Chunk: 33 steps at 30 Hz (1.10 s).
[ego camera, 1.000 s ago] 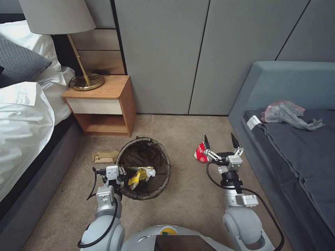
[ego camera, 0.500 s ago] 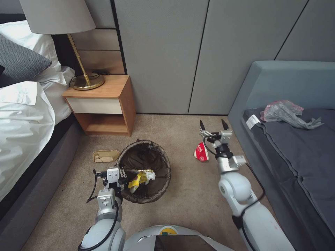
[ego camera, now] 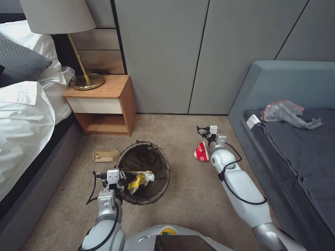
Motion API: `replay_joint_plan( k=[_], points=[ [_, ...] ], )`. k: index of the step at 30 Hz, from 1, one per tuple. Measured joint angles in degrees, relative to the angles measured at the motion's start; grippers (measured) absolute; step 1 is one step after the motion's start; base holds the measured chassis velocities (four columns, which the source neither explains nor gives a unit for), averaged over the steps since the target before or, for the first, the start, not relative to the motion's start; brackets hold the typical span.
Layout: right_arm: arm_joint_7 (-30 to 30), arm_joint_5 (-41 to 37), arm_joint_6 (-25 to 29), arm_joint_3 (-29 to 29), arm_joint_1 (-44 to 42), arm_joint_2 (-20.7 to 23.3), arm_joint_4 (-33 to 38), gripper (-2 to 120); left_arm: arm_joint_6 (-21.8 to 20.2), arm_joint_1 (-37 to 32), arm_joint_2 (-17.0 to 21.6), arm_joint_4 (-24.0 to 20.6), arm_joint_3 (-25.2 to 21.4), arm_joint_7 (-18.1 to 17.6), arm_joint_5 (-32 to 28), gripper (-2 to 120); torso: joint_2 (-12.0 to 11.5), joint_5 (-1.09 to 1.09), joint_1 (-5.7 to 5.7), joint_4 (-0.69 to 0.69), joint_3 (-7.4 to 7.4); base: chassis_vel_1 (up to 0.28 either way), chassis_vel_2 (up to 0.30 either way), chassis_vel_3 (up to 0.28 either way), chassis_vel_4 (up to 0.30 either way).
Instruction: Pick up the trash bin, then pick up the garbage from the floor and place it into the trash bin.
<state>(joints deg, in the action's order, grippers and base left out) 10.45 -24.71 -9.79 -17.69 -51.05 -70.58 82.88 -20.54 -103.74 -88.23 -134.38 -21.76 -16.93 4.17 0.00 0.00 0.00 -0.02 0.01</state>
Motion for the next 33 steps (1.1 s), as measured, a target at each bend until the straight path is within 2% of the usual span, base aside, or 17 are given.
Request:
replay_joint_plan(
  k=[6,13,17,24,33],
  points=[
    [-0.01,-0.15,-1.02,0.33,1.83,-0.12,-3.82,100,0.00,0.04,0.00,0.04,-0.03,0.00,0.00,0,0.00,0.00,0.00,-0.01,0.00,0.000,0.000,0.000,0.000],
    [-1.36,3.79,0.03,0.28,7.19,-2.37,-18.74,100,0.01,-0.35,0.00,-0.13,-0.05,0.00,-0.01,0,0.00,0.00,0.00,0.03,0.00,0.000,0.000,0.000,0.000],
    [-2.54,3.74,0.21,-0.31,7.38,-2.61,-22.18,100,0.10,-0.73,0.11,-0.39,-0.35,-0.03,-0.07,0,0.00,0.00,0.00,0.01,-0.01,0.000,0.000,0.000,0.000],
    [-6.09,0.88,-2.12,-1.19,5.56,-2.58,-24.15,100,0.21,-0.92,0.06,-0.48,-0.07,-0.04,0.20,0,0.00,0.00,0.00,0.01,-0.01,0.000,0.000,0.000,0.000],
    [-7.40,2.88,-2.57,-2.08,3.53,-3.61,-27.67,99,0.59,-1.48,0.07,-1.17,-0.06,-0.07,0.41,0,0.01,0.00,0.00,0.02,-0.01,0.000,0.000,0.000,0.000]
  ],
)
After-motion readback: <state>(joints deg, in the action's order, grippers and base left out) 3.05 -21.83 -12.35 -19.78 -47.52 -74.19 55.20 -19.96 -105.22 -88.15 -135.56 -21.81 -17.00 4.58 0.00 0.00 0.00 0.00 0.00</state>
